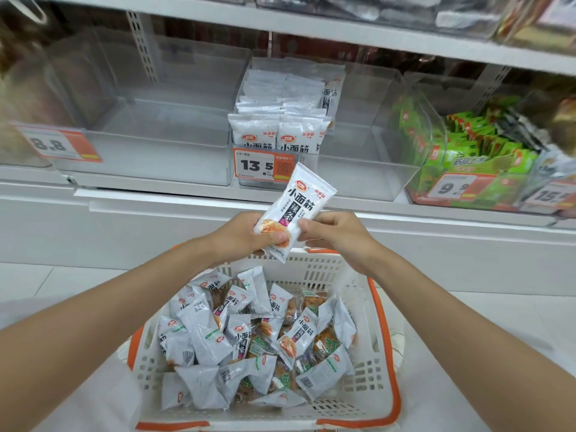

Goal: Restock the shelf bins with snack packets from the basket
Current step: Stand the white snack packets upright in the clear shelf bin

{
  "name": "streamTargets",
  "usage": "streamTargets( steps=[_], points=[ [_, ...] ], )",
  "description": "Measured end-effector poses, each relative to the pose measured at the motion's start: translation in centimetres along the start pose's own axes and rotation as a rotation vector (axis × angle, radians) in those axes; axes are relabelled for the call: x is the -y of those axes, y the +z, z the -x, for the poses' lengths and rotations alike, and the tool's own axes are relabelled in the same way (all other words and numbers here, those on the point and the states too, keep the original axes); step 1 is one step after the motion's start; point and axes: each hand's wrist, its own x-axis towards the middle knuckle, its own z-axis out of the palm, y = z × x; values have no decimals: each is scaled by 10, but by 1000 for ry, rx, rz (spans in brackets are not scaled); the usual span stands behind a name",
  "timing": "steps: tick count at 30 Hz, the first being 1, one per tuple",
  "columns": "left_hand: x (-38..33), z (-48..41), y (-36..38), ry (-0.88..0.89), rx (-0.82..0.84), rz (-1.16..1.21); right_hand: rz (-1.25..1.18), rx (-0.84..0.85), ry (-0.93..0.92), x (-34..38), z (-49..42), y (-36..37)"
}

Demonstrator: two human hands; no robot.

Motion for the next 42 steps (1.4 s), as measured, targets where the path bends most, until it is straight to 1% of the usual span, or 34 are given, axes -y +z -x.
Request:
streamTargets(
  steps=[2, 6, 10, 12, 15, 17, 20, 23, 26, 29, 33, 35, 37, 39, 42],
  points=[
    [-18, 0, 3, 45, -26, -35, -25, -32, -28, 9, 3, -7],
    [-59, -8, 2, 179, -129, 41, -4, -47, -94, 29, 9, -22],
    [-91, -20, -4, 195, -188, 25, -24, -53, -126, 48, 12, -35],
    [-105, -26, -4, 221, -189, 14, -21, -62, -143, 57, 12, -42],
    [-129, -38, -2, 306, -212, -34, 17, -181, -235, 73, 8, -55],
    [-147, -49, -4, 392, -235, -75, 57, -280, -351, 86, 4, -64],
    [-169, -66, -13, 465, -279, -227, 170, -420, -498, 97, -9, -78],
    [-177, -91, -31, 492, -314, -384, 292, -495, -540, 97, -33, -92],
    [-174, -125, -51, 464, -350, -496, 336, -514, -467, 88, -71, -108],
    [-170, -166, -68, 367, -364, -629, 376, -529, -345, 79, -121, -123],
    [-180, -205, -71, 245, -313, -939, 357, -473, -196, 81, -188, -131],
    [-179, -217, -70, 201, -272, -1063, 431, -470, -165, 83, -218, -131],
    [-171, -226, -73, 172, -243, -1129, 514, -492, -155, 85, -234, -128],
    [-162, -231, -77, 153, -248, -1145, 522, -479, -148, 81, -244, -125],
    [-159, -235, -79, 160, -248, -1143, 484, -351, -119, 69, -253, -118]
  ],
)
